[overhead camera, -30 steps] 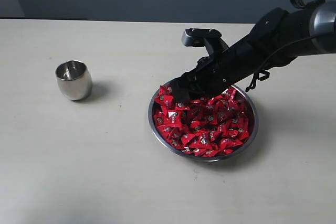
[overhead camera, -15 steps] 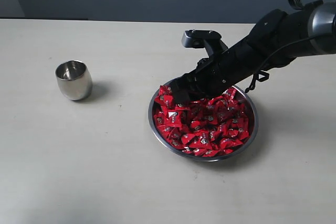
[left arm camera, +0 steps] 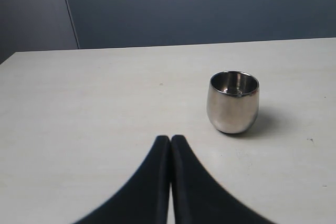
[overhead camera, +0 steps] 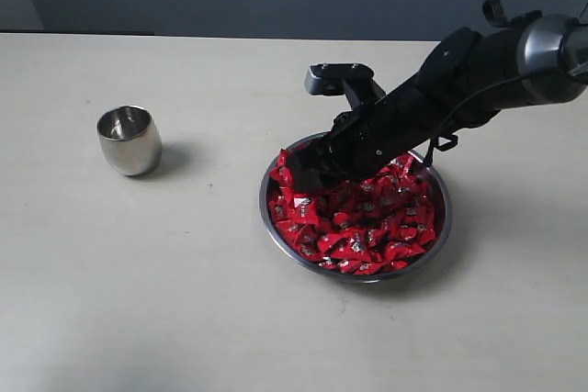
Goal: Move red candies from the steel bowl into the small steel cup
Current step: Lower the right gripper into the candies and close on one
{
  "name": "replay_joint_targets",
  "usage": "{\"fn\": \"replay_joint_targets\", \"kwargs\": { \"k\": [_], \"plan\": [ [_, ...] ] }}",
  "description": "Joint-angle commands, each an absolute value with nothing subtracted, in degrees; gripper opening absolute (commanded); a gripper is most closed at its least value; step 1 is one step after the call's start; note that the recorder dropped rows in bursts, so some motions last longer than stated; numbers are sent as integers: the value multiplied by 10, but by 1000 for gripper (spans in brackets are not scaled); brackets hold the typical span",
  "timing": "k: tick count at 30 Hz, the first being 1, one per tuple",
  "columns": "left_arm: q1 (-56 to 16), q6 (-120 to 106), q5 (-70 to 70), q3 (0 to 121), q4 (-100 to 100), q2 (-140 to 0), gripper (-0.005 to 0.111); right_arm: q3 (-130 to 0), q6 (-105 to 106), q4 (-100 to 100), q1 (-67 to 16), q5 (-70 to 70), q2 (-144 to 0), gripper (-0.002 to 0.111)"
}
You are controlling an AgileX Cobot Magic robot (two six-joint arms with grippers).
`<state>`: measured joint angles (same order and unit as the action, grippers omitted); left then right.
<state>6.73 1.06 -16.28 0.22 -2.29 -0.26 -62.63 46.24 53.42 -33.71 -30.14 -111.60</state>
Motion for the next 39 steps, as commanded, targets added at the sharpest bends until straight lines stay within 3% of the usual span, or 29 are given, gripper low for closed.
{"fn": "replay_joint_targets", "kwargs": {
  "k": [1,13,21,39],
  "plan": [
    [68,11,-163,0,-22,0,0,-628,463,534,-337,-296,-1132,42],
    [68,11,-163,0,-22,0,0,-628,452,531,-337,-296,-1135,41],
    [68,11,-163,0,-22,0,0,-628,447,527,-337,-304,-1135,12],
    [68,11,-163,0,-22,0,0,-628,374,419,-337,-298,-1044,11]
  ]
}}
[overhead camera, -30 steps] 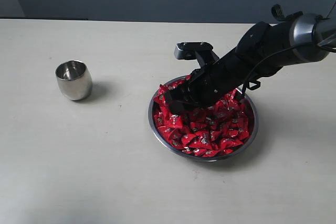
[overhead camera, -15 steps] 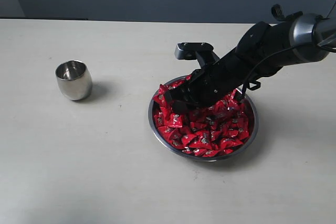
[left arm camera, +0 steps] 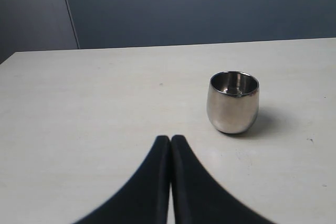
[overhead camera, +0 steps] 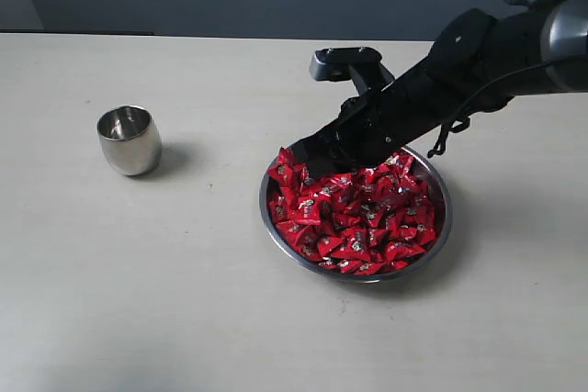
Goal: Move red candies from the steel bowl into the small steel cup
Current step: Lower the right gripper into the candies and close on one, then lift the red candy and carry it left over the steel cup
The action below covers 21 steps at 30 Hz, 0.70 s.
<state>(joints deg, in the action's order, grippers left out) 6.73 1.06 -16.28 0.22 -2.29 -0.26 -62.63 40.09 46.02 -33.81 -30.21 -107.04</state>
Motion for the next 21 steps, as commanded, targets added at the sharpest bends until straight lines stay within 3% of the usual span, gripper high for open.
{"fn": "replay_joint_targets", "kwargs": {
  "k": [1,21],
  "plan": [
    [68,11,-163,0,-22,0,0,-628,373,412,-337,-298,-1039,11],
    [68,11,-163,0,-22,0,0,-597,423,425,-337,-147,-986,11]
  ]
}}
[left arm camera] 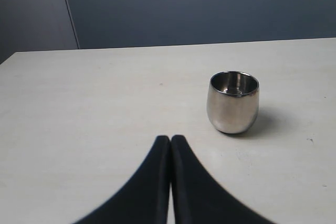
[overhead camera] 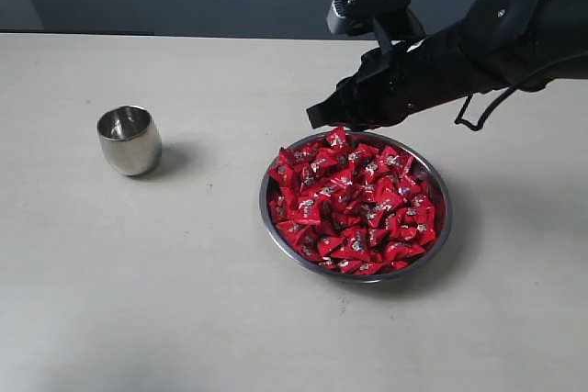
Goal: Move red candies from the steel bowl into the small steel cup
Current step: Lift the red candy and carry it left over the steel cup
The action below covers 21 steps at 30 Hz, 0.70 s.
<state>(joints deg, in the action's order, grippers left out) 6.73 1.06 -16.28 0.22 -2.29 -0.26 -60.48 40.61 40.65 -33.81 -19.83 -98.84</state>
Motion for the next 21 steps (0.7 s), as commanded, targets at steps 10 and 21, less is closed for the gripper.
{"fn": "replay_joint_targets", "kwargs": {
  "k": [10,21],
  "plan": [
    [68,11,-163,0,-22,0,0,-521,610,621,-340,-80,-986,11],
    [68,11,-163,0,-22,0,0,-594,1002,957,-394,-188,-1080,11]
  ]
}}
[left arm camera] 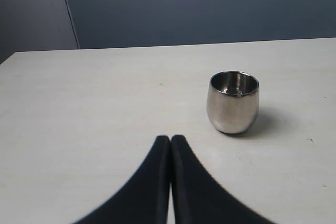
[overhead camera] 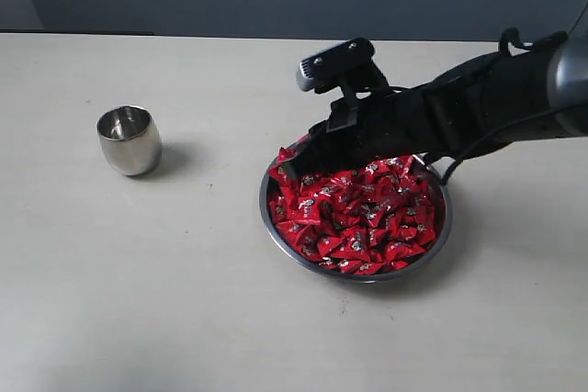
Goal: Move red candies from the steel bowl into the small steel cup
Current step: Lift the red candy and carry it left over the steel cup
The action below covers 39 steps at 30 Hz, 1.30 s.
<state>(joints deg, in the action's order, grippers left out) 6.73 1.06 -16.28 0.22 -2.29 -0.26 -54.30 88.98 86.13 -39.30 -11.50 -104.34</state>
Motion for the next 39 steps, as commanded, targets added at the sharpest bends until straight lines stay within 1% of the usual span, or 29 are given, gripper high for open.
{"fn": "replay_joint_targets", "kwargs": {
  "k": [1,7,14,20,29,39],
  "plan": [
    [68,11,-163,0,-22,0,0,-612,1023,976,-394,-198,-1087,11],
    [68,11,-163,0,-22,0,0,-725,1034,993,-394,-308,-1149,11],
    [68,11,-163,0,-22,0,0,-804,1017,976,-394,-355,-1210,11],
    [68,11,-163,0,-22,0,0,-859,958,908,-413,-355,-1243,11],
    [68,11,-163,0,-22,0,0,-948,886,869,-452,-351,-1291,11],
    [68,11,-163,0,-22,0,0,-1043,794,811,-463,-355,-1344,11]
  ]
}}
